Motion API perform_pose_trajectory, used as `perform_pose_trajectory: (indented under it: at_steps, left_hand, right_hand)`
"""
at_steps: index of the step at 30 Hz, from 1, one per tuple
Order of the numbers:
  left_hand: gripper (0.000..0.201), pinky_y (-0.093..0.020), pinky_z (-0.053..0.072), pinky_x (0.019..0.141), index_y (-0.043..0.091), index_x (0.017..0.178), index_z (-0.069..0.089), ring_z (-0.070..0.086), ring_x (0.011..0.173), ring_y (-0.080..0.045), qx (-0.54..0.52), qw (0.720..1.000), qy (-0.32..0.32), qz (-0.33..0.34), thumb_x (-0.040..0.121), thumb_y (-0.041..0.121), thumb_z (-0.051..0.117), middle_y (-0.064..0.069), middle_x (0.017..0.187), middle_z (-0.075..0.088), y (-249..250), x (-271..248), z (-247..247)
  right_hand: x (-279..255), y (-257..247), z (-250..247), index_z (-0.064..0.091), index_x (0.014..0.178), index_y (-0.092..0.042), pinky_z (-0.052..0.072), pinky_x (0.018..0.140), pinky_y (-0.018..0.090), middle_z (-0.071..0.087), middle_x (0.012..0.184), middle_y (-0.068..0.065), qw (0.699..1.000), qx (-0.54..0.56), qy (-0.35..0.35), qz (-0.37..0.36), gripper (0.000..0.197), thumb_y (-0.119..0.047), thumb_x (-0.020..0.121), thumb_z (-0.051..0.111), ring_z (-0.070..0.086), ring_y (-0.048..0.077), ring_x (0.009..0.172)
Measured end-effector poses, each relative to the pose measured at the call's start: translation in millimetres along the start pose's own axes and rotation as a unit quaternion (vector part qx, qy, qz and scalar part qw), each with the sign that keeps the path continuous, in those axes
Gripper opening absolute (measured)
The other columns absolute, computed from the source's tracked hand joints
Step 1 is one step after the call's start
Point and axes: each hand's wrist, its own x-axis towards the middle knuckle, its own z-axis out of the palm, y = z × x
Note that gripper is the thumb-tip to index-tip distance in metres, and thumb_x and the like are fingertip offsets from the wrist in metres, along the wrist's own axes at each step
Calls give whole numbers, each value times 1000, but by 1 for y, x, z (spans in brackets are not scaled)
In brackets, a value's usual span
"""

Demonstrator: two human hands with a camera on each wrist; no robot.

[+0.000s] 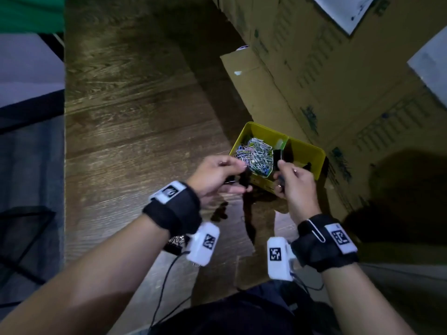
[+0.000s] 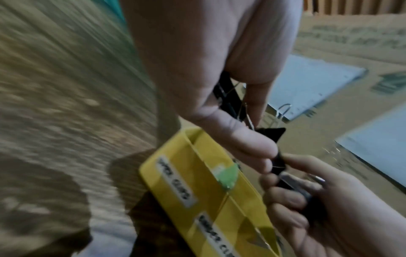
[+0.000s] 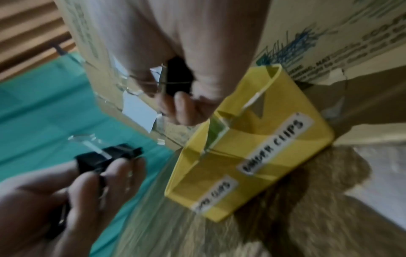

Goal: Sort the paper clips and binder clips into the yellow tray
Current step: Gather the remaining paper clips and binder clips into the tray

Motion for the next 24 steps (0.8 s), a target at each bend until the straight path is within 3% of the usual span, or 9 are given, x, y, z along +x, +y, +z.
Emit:
perform_pose_trajectory:
  at_steps: [4,6,8,11,13,16,18,21,24]
  left_hand:
    - [6,-30,59,57,9,83,59,62,56,-25,99,995,-23,-2,88,7,58,-14,83,59,13,31,65]
    - [3,-35,60,64,8,89,59,60,57,-21,150,988,-28,-13,89,11,58,-10,78,58,14,42,90]
    - [12,-37,60,68,6,98,59,63,69,-23,192,981,-31,-26,87,13,59,-10,86,60,12,53,105]
    - [31,-44,56,84,9,112,57,64,96,-31,282,959,-25,-16,84,23,62,-13,106,63,8,65,111]
    - [51,-41,49,94,15,126,49,59,108,-28,332,943,-24,-9,79,28,64,-9,119,61,6,69,108]
    - [77,-40,46,99,21,137,37,56,113,-28,316,947,-46,0,64,26,59,-11,126,57,6,67,107]
    - [83,-40,46,99,21,140,34,55,114,-28,308,950,-53,12,59,24,53,-12,127,57,7,64,105]
    - [65,-38,46,98,17,135,44,57,111,-30,312,948,-56,38,71,17,58,-13,123,59,14,58,94]
    - [38,-36,46,71,9,120,54,57,78,-26,231,969,-71,59,83,7,59,-15,89,60,26,47,67]
  right_hand:
    - [25,-4,-23,65,57,-8,53,54,33,69,60,10,988,-63,135,31,35,-32,82,63,63,19,46]
    - [33,-3,-34,64,55,-7,58,66,43,69,60,10,978,-109,171,44,40,-41,76,62,69,26,57]
    - [36,-1,-42,61,57,-9,56,77,48,70,71,15,969,-139,193,63,40,-45,75,58,68,33,72]
    - [37,-2,-46,59,62,-15,53,86,48,70,90,16,966,-162,184,86,35,-48,74,53,66,35,87]
    - [37,-5,-44,64,69,-13,52,87,46,71,91,15,967,-180,159,83,35,-46,76,54,65,35,91]
    - [41,-11,-37,70,85,-13,52,89,45,71,94,10,974,-160,134,83,43,-51,69,58,64,32,93]
    - [44,-11,-33,70,100,-16,50,93,45,71,102,6,980,-127,120,96,62,-61,58,57,64,29,100]
    - [37,-18,-27,57,128,-17,43,103,41,62,127,5,980,-153,101,76,68,-56,72,60,55,26,119]
    - [30,-25,-16,60,123,-19,44,101,34,64,123,2,974,-196,104,-38,44,-35,83,65,58,19,116]
